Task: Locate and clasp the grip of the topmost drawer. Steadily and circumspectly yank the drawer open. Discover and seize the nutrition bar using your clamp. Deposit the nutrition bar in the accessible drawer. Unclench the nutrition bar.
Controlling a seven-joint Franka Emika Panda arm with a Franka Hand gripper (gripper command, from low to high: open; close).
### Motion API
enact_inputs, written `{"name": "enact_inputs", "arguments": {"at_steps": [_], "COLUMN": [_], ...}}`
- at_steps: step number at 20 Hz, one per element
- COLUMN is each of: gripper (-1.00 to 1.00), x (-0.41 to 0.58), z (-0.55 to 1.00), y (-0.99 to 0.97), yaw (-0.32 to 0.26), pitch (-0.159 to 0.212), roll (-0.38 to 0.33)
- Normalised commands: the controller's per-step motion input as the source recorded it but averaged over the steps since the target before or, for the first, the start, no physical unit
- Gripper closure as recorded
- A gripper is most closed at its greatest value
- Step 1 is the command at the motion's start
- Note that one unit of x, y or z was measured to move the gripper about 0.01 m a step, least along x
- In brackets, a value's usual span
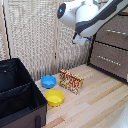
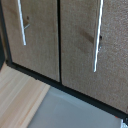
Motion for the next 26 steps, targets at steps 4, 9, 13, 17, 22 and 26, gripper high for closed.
{"name": "enact_inputs", "arguments": {"at_steps": [4,9,13,17,22,26], "gripper": [-1.00,-1.00,-1.00,-1.00,1.00,1.00], "x": [0.093,0.049,0.000,0.000,0.035,0.001], "z": [0.00,0.00,0.01,0.04,0.00,0.00], "y": [-0.78,-0.77,-0.67,-0.64,-0.32,-0.20], "yaw": [0.000,0.002,0.001,0.001,0.030,0.000], "pitch": [0.000,0.000,0.000,0.000,0.001,0.000], "roll": [-0.151,-0.155,-0.182,-0.189,-0.033,-0.001]}}
